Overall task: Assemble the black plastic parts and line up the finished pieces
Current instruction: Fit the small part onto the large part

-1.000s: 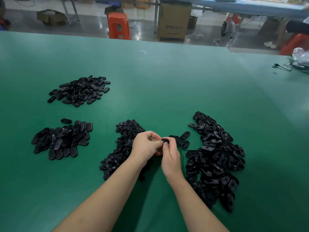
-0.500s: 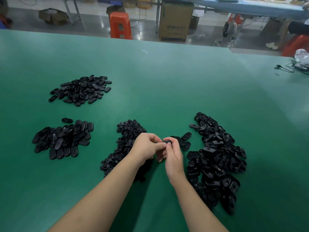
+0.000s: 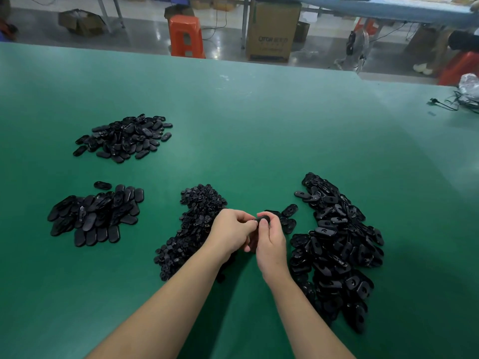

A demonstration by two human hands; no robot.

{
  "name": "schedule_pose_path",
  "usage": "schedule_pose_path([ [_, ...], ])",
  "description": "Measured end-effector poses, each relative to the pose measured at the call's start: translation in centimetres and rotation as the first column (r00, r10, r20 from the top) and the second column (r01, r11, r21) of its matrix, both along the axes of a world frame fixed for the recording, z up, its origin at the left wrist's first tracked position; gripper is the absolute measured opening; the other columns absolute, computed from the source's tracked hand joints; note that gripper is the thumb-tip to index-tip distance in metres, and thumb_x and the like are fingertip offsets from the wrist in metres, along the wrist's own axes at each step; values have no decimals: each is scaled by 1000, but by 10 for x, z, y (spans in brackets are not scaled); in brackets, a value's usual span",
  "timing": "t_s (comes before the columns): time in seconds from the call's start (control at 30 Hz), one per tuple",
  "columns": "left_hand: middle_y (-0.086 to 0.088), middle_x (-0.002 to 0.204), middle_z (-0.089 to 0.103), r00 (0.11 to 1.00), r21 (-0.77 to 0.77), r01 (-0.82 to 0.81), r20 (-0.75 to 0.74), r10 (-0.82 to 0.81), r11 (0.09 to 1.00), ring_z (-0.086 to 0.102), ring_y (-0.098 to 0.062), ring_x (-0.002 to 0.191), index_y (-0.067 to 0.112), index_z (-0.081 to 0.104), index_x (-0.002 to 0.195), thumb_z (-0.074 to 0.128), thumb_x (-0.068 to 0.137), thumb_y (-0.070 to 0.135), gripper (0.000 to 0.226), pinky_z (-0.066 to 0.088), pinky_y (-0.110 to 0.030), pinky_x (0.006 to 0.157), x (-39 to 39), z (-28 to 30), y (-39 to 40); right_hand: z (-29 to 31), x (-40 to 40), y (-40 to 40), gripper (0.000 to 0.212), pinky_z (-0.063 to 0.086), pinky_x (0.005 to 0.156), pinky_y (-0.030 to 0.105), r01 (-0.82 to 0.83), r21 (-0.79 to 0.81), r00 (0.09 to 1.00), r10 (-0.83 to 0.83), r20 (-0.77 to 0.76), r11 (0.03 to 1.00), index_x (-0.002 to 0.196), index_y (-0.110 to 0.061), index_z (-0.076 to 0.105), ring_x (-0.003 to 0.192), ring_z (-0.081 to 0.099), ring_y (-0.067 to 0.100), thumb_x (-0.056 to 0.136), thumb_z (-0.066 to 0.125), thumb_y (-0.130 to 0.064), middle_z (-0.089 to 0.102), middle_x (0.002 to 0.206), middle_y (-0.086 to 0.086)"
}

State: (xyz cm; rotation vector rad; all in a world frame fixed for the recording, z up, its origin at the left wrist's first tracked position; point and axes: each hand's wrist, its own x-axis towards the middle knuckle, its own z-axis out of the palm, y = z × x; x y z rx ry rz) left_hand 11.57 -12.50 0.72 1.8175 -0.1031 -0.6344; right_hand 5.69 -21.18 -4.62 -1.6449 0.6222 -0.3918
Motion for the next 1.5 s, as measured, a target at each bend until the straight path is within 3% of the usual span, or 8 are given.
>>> schedule_pose_path([
  [0.13, -5, 47, 57, 1000, -27, -13, -16, 12, 1000, 46, -18, 36, 9, 75, 81, 65, 93, 9, 15, 40, -23, 41, -4, 1, 1, 2, 0, 0, 19, 54, 79, 60, -10, -7, 1000, 10, 7, 1000, 96, -42, 57, 81, 65, 37, 100, 41, -33, 69, 91, 5],
  [0.23, -4, 47, 59, 999, -24, -40, -11, 40, 999, 47, -17, 34, 9, 75, 78, 66, 92, 10, 16, 40, -22, 40, -6, 1, 1, 3, -1, 0, 18, 56, 78, 52, -6, -25, 1000, 6, 7, 1000, 94, -46, 57, 79, 65, 21, 94, 41, -40, 69, 87, -5],
  [0.37, -4, 48, 61, 997, -13, -71, -5, 71, 997, 47, -18, 35, 9, 75, 75, 68, 88, 11, 15, 39, -22, 39, -9, 1, -2, -1, -2, -2, 25, 55, 72, 47, -12, -10, 1000, 13, 23, 1000, 94, -43, 59, 74, 63, 18, 104, 46, -24, 70, 84, -6],
  [0.57, -2, 50, 61, 996, 26, -80, 29, 79, 996, 41, -13, 32, 13, 75, 73, 69, 87, 16, 16, 32, -17, 36, -10, 0, -3, -1, -3, -4, 23, 47, 69, 15, -12, -24, 999, 13, 42, 1000, 98, -33, 59, 79, 64, 0, 106, 47, -16, 70, 87, -18],
  [0.9, 8, 53, 65, 959, 231, 80, 248, -138, 970, 50, -7, 33, 24, 79, 95, 56, 98, 20, 24, 39, -16, 41, -4, 2, 1, -1, -2, -3, 20, 50, 70, 22, -1, -61, 998, 5, 63, 998, 100, -33, 56, 78, 64, 5, 106, 48, -15, 69, 82, -10],
  [1.1, 7, 84, 75, 878, 349, 35, 437, -195, 937, 63, -6, 75, 22, 80, 96, 67, 90, 21, 14, 43, -7, 67, 5, 8, 12, 0, -4, -1, 26, 52, 65, 33, -78, 3, 994, 78, 79, 997, 110, -41, 61, 65, 62, 9, 108, 45, -20, 69, 79, -3],
  [1.23, 7, 89, 76, 823, 405, -171, 560, -95, 898, 68, -12, 80, 22, 78, 97, 69, 87, 23, 13, 55, -29, 79, 19, 7, 41, 3, -5, 2, 26, 54, 62, 30, -116, 22, 990, 113, 84, 993, 121, -46, 56, 63, 63, 12, 109, 43, -27, 71, 81, -3],
  [1.5, 4, 73, 66, 789, 566, -549, 593, 160, 615, 58, -18, 65, 24, 66, 83, 72, 90, 36, 15, 43, -27, 55, 66, -16, 165, 5, -7, 5, 19, 54, 66, 29, -155, -43, 987, 156, 30, 987, 110, -36, 63, 67, 63, 10, 108, 46, -29, 69, 83, -4],
])
